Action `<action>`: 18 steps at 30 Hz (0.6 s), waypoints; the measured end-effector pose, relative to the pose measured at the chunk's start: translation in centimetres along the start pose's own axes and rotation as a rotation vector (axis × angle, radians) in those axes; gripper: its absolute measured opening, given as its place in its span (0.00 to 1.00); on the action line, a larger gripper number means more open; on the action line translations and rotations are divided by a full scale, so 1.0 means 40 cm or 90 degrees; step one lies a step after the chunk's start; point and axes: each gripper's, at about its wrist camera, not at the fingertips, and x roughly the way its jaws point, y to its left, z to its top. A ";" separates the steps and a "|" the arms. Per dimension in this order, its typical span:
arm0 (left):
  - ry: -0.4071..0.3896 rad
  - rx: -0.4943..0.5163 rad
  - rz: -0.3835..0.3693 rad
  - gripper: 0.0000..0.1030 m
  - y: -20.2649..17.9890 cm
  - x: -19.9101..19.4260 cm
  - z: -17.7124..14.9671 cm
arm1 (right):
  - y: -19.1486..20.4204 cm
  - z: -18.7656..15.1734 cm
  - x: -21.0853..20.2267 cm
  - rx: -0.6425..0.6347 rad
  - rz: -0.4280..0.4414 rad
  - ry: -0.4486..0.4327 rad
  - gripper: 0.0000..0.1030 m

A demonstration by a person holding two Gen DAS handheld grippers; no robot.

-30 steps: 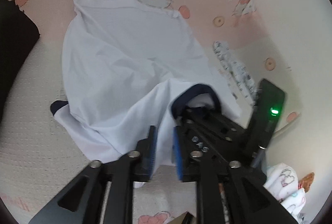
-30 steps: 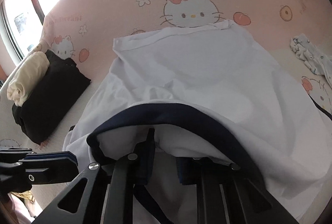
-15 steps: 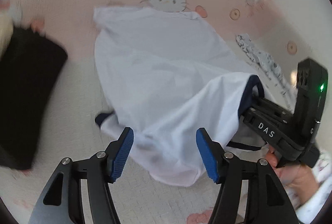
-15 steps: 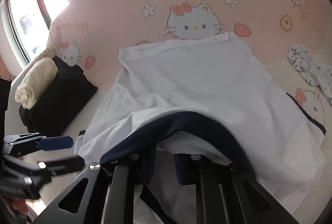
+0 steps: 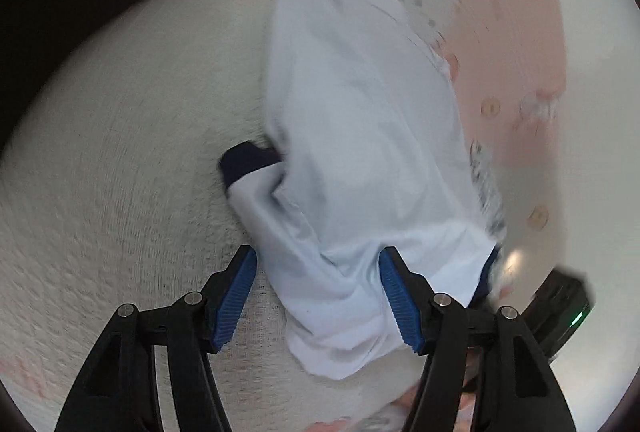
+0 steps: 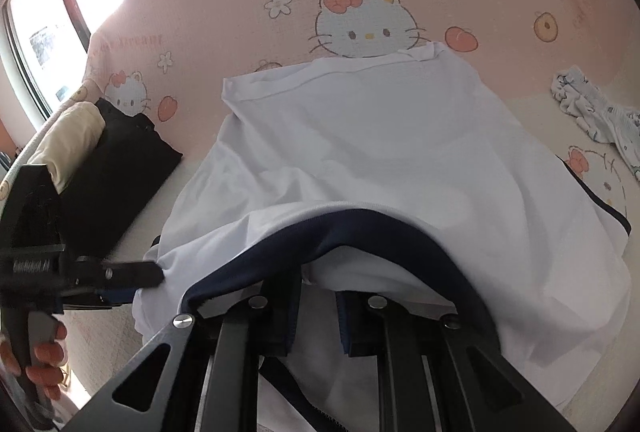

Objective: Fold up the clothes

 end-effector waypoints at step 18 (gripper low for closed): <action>-0.056 -0.053 -0.058 0.19 0.032 0.007 -0.023 | 0.002 -0.013 0.069 0.031 0.031 0.055 0.49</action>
